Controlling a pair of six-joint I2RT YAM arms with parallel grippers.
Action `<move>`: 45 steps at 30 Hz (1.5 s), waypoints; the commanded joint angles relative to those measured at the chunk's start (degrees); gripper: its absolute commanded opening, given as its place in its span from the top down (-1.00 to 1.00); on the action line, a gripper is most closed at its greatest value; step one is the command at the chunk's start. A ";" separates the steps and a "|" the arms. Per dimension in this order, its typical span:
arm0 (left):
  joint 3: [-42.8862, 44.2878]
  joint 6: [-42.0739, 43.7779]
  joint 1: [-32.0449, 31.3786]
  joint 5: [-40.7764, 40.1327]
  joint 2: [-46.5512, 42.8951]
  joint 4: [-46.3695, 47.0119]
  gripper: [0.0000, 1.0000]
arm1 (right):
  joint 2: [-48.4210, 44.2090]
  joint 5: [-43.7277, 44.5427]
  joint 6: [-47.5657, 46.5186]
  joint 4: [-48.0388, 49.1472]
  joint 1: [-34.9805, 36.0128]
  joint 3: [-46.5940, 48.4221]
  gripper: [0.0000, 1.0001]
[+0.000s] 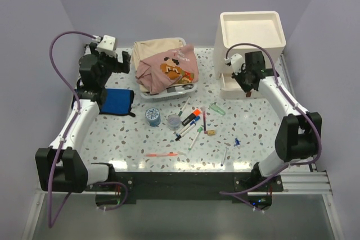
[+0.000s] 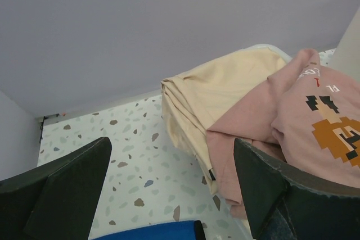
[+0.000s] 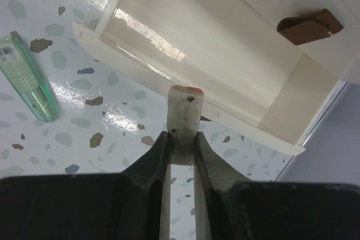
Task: Sort the stationery into containers
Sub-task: Place the stationery in the drawer.
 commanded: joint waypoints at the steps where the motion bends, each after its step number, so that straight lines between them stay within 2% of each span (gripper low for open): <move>1: 0.62 -1.75 0.24 1.60 0.15 4.27 -0.89 | 0.34 1.32 -1.10 4.33 0.14 3.48 0.94; 7: 0.71 -2.10 -0.02 1.69 1.03 5.33 -0.89 | 3.23 2.81 -0.48 7.14 0.14 3.39 0.83; 12: 1.23 -1.14 -1.16 -2.52 1.82 6.56 -0.88 | 5.61 4.92 0.39 10.13 0.23 4.09 0.82; 14: 1.93 -0.69 -1.69 -3.14 2.35 6.47 -0.89 | 5.96 5.28 1.01 10.13 0.14 4.53 0.43; 16: 2.72 -0.69 -2.13 -3.14 2.61 5.69 -0.90 | 5.36 5.89 1.45 9.26 0.23 4.79 0.14; 18: 3.60 -0.08 -2.40 -3.14 2.61 5.16 -0.91 | 4.13 5.37 1.80 8.20 0.14 5.06 -0.03; 21: 3.87 0.71 -3.62 -3.23 2.18 4.19 -0.92 | 0.61 2.04 2.33 4.26 0.14 4.79 -0.04; 26: 0.98 0.81 -4.59 -2.79 -0.20 4.80 -0.93 | -5.53 -20.07 -0.65 -8.13 1.36 -0.90 0.03; 27: 0.71 0.63 -4.77 -2.53 -0.72 4.72 -0.93 | -5.90 -21.34 -1.27 -9.19 3.55 -2.31 0.04; 34: 0.09 0.01 -4.77 -1.83 -2.04 2.96 -0.93 | -4.85 -22.94 1.89 -6.14 9.63 -8.65 0.02; 45: -0.70 0.10 -4.07 -0.59 -3.01 1.46 -0.96 | 7.28 -21.36 0.40 -4.37 10.25 -1.89 -0.01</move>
